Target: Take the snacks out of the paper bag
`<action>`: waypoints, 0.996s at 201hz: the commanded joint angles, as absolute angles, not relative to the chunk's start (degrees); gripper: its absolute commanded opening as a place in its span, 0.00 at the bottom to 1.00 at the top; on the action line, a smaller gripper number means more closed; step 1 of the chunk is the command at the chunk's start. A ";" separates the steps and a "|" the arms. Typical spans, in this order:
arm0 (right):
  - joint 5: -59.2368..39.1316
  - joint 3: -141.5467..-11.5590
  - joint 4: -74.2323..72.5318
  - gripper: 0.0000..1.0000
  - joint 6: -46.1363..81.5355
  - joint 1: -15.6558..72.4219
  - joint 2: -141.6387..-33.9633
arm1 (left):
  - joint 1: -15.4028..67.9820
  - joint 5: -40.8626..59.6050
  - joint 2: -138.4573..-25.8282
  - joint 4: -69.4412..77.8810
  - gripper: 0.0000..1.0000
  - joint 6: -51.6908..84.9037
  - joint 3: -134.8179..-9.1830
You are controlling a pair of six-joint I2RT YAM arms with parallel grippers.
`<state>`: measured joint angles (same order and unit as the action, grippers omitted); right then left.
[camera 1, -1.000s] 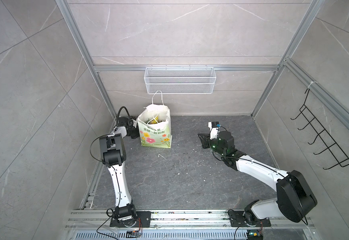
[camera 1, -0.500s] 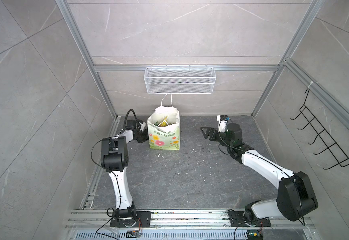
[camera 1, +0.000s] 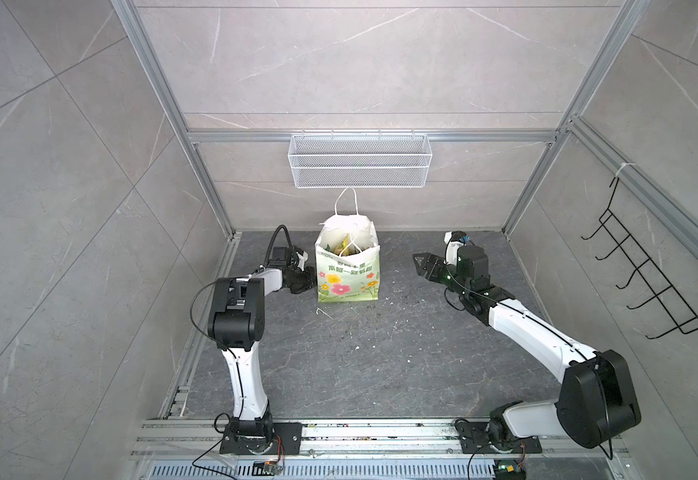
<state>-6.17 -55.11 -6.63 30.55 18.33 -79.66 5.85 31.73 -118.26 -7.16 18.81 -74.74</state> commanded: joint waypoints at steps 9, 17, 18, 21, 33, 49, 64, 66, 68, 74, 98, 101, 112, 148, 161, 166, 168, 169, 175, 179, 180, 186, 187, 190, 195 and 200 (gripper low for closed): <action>-2.60 -54.43 -5.37 0.82 32.48 17.20 -76.88 | 9.65 32.23 -116.87 -3.11 0.00 21.38 -75.15; -2.50 -54.32 -5.17 0.81 33.09 16.57 -76.57 | 10.44 31.74 -116.72 -2.67 0.00 21.87 -74.79; -2.57 -54.27 -5.13 0.81 33.11 16.50 -76.52 | 10.54 31.65 -116.68 -2.56 0.00 21.92 -74.79; -2.57 -54.23 -5.04 0.81 33.31 16.26 -76.36 | 10.86 31.37 -116.59 -2.32 0.00 22.23 -74.67; -3.18 -54.46 -4.17 0.80 33.56 15.17 -76.12 | 12.39 30.97 -116.21 -0.46 0.00 23.20 -73.94; -3.52 -55.16 -2.59 0.79 33.56 14.01 -75.89 | 14.89 29.70 -116.46 -0.08 0.00 23.47 -74.50; -3.66 -55.83 -1.53 0.78 33.23 13.33 -76.00 | 16.95 29.06 -117.34 -0.03 0.00 23.32 -75.55; -3.75 -55.99 -1.33 0.78 33.18 13.35 -76.02 | 17.13 29.08 -117.40 -0.05 0.00 23.32 -75.67; -3.77 -56.10 -1.15 0.78 33.15 13.31 -76.07 | 17.31 29.09 -117.59 -0.03 0.00 23.32 -75.74; -3.77 -56.47 -0.62 0.78 32.94 13.09 -76.19 | 17.89 28.99 -117.88 0.00 0.00 23.38 -76.13; -3.88 -58.03 1.43 0.78 31.55 12.89 -76.51 | 19.14 27.42 -118.26 0.08 0.00 23.00 -77.07; -3.87 -58.20 1.62 0.78 31.41 12.92 -76.47 | 19.16 27.28 -118.34 -0.03 0.00 22.86 -77.32; -4.21 -58.51 1.84 0.77 31.05 12.89 -76.72 | 19.16 27.36 -118.56 -0.85 0.00 22.25 -78.34; -5.03 -60.72 4.05 0.76 28.80 12.82 -78.01 | 19.21 25.64 -119.37 -4.26 0.00 20.01 -81.94; -5.10 -62.31 5.28 0.75 28.48 12.41 -78.72 | 19.17 24.57 -120.34 -4.68 0.00 19.60 -83.32; -5.46 -62.67 5.17 0.74 28.54 12.35 -78.96 | 19.17 24.52 -121.05 -5.44 0.00 19.24 -84.38; -5.69 -62.82 5.09 0.73 28.56 12.29 -79.04 | 19.16 24.52 -121.38 -5.73 0.00 19.20 -84.86; -5.75 -62.88 5.10 0.73 28.56 12.26 -79.12 | 19.16 24.48 -121.56 -5.94 0.00 19.09 -85.14; -6.23 -63.28 4.86 0.73 28.64 12.10 -79.33 | 19.22 24.52 -122.62 -6.93 0.00 18.78 -86.65; -6.43 -63.64 4.84 0.72 28.66 12.04 -79.64 | 19.16 24.62 -123.36 -7.52 0.00 18.64 -87.66; -6.51 -63.72 4.83 0.72 28.75 12.04 -79.72 | 19.16 24.75 -123.55 -7.63 0.00 18.68 -87.91; -6.86 -64.31 4.96 0.71 28.86 12.03 -80.12 | 19.16 25.12 -124.55 -8.26 0.00 18.67 -89.26; -6.95 -64.37 4.99 0.71 28.89 12.04 -80.18 | 19.16 25.17 -124.63 -8.30 0.00 18.65 -89.46; -7.04 -64.66 5.01 0.71 28.98 12.00 -80.38 | 19.16 25.26 -125.18 -8.34 0.00 18.76 -90.00; -7.33 -64.97 5.07 0.70 29.09 11.99 -80.64 | 19.24 25.40 -125.81 -8.20 0.00 18.87 -90.60; -7.66 -65.25 5.10 0.70 29.30 11.88 -80.84 | 19.29 25.47 -126.39 -7.86 0.00 19.13 -91.26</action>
